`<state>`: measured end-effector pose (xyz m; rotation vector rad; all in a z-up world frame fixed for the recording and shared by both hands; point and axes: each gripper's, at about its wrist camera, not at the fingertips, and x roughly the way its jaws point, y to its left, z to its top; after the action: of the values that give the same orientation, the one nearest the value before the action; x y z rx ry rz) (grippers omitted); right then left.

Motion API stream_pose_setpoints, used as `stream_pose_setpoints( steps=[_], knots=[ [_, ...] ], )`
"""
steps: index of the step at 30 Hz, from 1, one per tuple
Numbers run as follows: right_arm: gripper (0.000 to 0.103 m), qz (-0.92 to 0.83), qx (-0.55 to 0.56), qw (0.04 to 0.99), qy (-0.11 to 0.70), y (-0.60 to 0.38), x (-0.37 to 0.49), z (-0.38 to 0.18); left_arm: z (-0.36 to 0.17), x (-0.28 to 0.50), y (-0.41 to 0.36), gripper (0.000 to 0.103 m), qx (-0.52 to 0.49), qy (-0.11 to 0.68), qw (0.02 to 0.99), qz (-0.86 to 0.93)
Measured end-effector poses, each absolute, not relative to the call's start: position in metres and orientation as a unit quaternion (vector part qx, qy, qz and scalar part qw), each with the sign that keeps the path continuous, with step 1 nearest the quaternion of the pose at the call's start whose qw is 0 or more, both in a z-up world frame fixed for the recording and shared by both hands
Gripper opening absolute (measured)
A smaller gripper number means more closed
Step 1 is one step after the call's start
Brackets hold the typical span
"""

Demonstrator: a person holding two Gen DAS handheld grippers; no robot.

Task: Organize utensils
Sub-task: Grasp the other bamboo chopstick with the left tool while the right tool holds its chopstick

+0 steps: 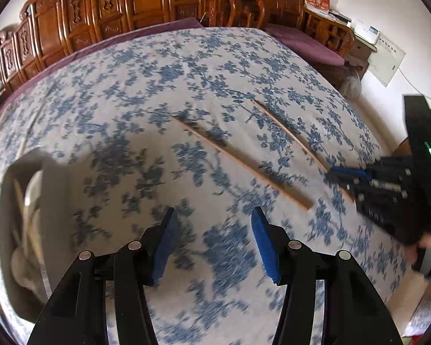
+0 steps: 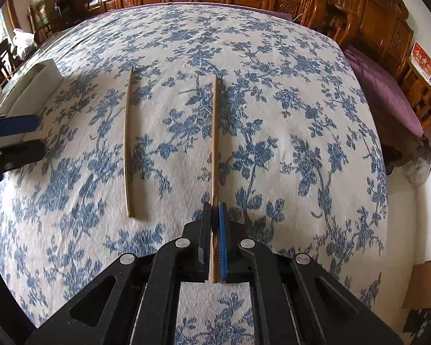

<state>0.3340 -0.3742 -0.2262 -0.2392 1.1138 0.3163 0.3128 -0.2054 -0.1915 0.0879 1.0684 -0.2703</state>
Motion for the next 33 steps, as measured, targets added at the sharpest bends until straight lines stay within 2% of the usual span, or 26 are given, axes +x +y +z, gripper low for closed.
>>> stream_pose_setpoints(
  steps=[15,19,21,25,29,33],
  knots=[
    [0.006,0.145,-0.088,0.846,0.506,-0.38,0.328,-0.227,-0.228,0.364,-0.254,0.051,0.016,0.538,0.837,-0.097],
    [0.006,0.143,-0.085,0.847,0.504,-0.38,0.327,-0.227,-0.229,0.362,-0.258,0.051,0.044,0.53,0.842,-0.094],
    [0.006,0.142,-0.087,0.848,0.504,-0.379,0.326,-0.227,-0.229,0.36,-0.256,0.045,0.056,0.529,0.842,-0.091],
    [0.006,0.138,-0.088,0.847,0.505,-0.379,0.326,-0.227,-0.228,0.355,-0.24,0.011,0.057,0.527,0.843,-0.092],
    [0.006,0.131,-0.085,0.846,0.51,-0.378,0.327,-0.226,-0.227,0.352,-0.221,0.005,0.045,0.535,0.838,-0.096],
    [0.006,0.132,-0.086,0.843,0.515,-0.373,0.322,-0.225,-0.224,0.347,-0.208,0.004,0.041,0.534,0.838,-0.099]
  ],
)
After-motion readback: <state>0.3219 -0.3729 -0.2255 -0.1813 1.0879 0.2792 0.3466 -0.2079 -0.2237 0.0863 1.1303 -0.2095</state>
